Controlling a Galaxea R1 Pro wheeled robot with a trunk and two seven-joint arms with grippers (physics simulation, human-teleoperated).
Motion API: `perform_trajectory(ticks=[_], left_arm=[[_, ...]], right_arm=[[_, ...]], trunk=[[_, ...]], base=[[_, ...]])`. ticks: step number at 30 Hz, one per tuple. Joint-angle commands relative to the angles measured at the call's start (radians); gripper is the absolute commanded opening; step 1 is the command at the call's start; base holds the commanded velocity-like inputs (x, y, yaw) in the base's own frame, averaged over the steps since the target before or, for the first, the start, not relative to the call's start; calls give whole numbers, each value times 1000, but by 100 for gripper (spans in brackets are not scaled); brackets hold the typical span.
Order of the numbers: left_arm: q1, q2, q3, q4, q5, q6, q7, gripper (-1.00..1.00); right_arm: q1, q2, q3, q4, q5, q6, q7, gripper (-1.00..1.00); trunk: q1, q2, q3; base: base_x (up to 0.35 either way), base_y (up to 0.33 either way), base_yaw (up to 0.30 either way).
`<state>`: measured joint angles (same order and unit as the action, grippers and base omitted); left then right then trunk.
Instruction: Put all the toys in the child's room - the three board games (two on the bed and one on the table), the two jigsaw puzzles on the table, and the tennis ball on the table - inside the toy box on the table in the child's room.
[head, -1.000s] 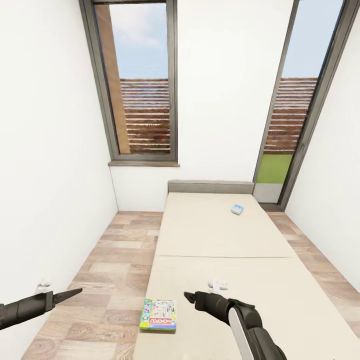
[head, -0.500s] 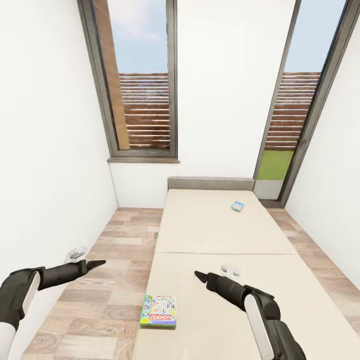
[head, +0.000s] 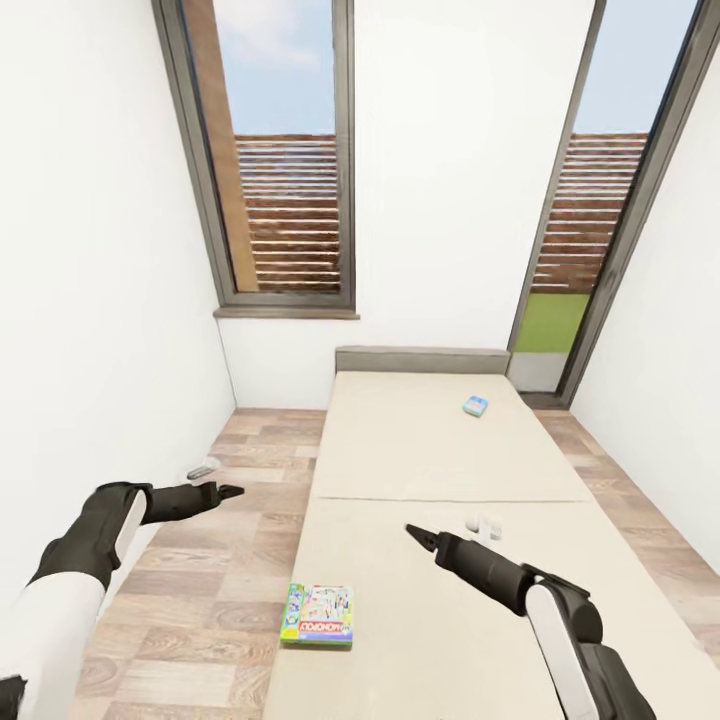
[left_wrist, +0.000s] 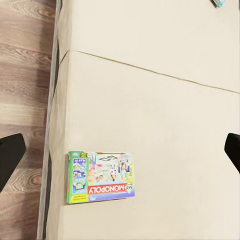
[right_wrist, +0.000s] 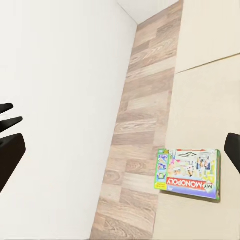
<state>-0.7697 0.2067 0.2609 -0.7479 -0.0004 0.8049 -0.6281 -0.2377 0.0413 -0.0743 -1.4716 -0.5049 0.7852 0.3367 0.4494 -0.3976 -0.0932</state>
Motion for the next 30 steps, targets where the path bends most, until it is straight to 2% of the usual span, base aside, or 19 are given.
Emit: perform_trajectory(ticks=[1,2,6,12,16,20,30], left_arm=[[-17,-15,-1,10,-1,8,31,100],[-17,-15,-1,10,-1,8,31,100],[-35,-46,-6,22,-2,6,95,100],[-47,-83,-8,29,-1,9,171,100],[-50,-102,-9,30,-1,12,193,100],[-52,-140,-13,46,-1,9,212,100],[-52,-164,-49,154,-5,-26,237,100]], right_arm=[[3,-13,-3,-5,-15,7,30,100],[3,-13,-3,-5,-15,7,30,100],[7,-42,-4,-9,-35,8,81,100],[9,-55,-11,-10,-41,8,119,100],[13,-58,-27,-10,-43,8,141,100],[26,-60,-63,-13,-45,9,181,100],[46,-61,-92,-40,-45,9,257,100]], trunk=[[1,-2,-4],[1,-2,-6],[1,-2,-12],[1,-2,-21],[1,-2,-28],[1,-2,-34],[1,-2,-50]], base=[[0,0,0],[0,0,0],[0,0,0],[0,0,0],[0,0,0],[0,0,0],[0,0,0]])
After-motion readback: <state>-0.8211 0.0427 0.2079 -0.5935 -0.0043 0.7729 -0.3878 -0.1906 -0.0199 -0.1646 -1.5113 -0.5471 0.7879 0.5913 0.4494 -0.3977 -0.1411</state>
